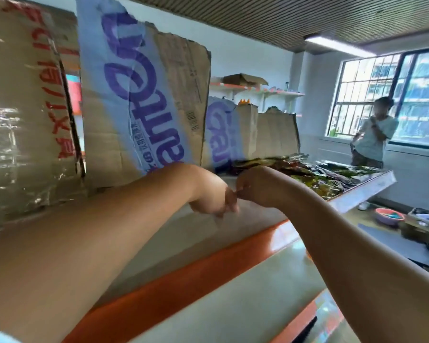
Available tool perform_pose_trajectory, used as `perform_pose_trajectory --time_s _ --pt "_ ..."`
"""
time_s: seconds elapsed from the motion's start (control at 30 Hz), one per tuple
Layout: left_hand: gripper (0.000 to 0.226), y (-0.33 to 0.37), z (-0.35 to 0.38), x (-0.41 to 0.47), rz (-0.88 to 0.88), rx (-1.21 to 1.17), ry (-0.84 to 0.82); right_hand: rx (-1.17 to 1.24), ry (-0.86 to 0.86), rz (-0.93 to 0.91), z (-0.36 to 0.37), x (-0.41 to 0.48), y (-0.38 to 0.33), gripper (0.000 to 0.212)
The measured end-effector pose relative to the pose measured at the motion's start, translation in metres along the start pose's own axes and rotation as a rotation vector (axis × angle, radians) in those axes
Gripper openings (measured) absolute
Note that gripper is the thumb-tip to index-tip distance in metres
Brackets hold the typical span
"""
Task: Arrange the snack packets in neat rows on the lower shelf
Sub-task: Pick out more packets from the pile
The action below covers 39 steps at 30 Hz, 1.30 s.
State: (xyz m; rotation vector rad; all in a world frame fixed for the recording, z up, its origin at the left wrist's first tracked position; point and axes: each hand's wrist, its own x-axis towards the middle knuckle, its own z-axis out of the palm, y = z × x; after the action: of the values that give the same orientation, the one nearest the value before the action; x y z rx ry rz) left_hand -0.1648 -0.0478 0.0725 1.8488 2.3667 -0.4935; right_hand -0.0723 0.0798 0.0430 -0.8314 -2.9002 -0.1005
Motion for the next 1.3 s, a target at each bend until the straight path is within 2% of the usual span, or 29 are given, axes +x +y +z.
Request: perform_pose_trajectory --time_s 0.13,0.23,0.33,0.43,0.5,0.57,0.63,0.67,0.73,0.83,0.9,1.0,1.07,1.13,1.17,1.23,1.3 --pt "0.046 0.007 -0.004 0.017 0.000 -0.091 -0.018 0.029 0.109 0.001 -0.006 0.028 0.039 0.020" --pt "0.044 0.012 -0.014 0.030 -0.055 -0.122 -0.066 -0.052 0.118 0.005 -0.012 0.055 0.067 0.028" --pt "0.036 0.016 -0.024 0.049 -0.137 -0.216 -0.079 -0.146 0.043 -0.053 -0.016 0.084 0.087 0.037" --pt "0.031 0.016 -0.040 0.077 -0.256 -0.387 -0.055 -0.148 -0.095 -0.127 -0.018 0.109 0.100 0.031" --pt "0.029 0.013 -0.045 0.094 -0.309 -0.415 0.037 -0.161 -0.129 -0.179 -0.019 0.120 0.102 0.022" --pt "0.028 0.012 -0.043 0.112 -0.352 -0.427 0.238 -0.184 -0.065 -0.229 -0.019 0.128 0.103 0.007" --pt "0.028 0.013 -0.033 0.124 -0.370 -0.526 0.421 -0.186 -0.011 -0.280 -0.013 0.132 0.102 0.015" --pt "0.030 0.012 -0.026 0.127 -0.372 -0.561 0.474 -0.171 0.002 -0.294 -0.010 0.134 0.101 0.012" --pt "0.036 0.008 -0.015 0.129 -0.367 -0.634 0.513 -0.137 0.007 -0.332 -0.004 0.135 0.102 0.008" --pt "0.040 -0.002 -0.008 0.123 -0.385 -0.707 0.497 -0.023 -0.035 -0.306 0.000 0.137 0.111 0.032" --pt "0.038 -0.007 -0.006 0.121 -0.405 -0.691 0.489 0.009 -0.059 -0.274 0.006 0.140 0.114 0.037" --pt "0.032 -0.010 -0.003 0.121 -0.410 -0.705 0.534 0.000 -0.020 -0.255 0.010 0.143 0.109 0.018" --pt "0.032 -0.010 -0.002 0.124 -0.414 -0.723 0.571 0.010 0.029 -0.321 0.009 0.140 0.107 0.012" --pt "0.035 -0.008 -0.001 0.126 -0.390 -0.734 0.619 0.103 0.067 -0.469 0.008 0.133 0.107 0.003" --pt "0.036 -0.007 -0.001 0.127 -0.374 -0.731 0.632 0.230 0.062 -0.523 0.007 0.128 0.107 0.004" --pt "0.031 -0.006 -0.003 0.128 -0.356 -0.692 0.630 0.499 0.020 -0.577 0.005 0.120 0.110 0.011" --pt "0.022 -0.006 -0.005 0.127 -0.363 -0.652 0.627 0.614 -0.002 -0.588 0.004 0.119 0.111 0.007"
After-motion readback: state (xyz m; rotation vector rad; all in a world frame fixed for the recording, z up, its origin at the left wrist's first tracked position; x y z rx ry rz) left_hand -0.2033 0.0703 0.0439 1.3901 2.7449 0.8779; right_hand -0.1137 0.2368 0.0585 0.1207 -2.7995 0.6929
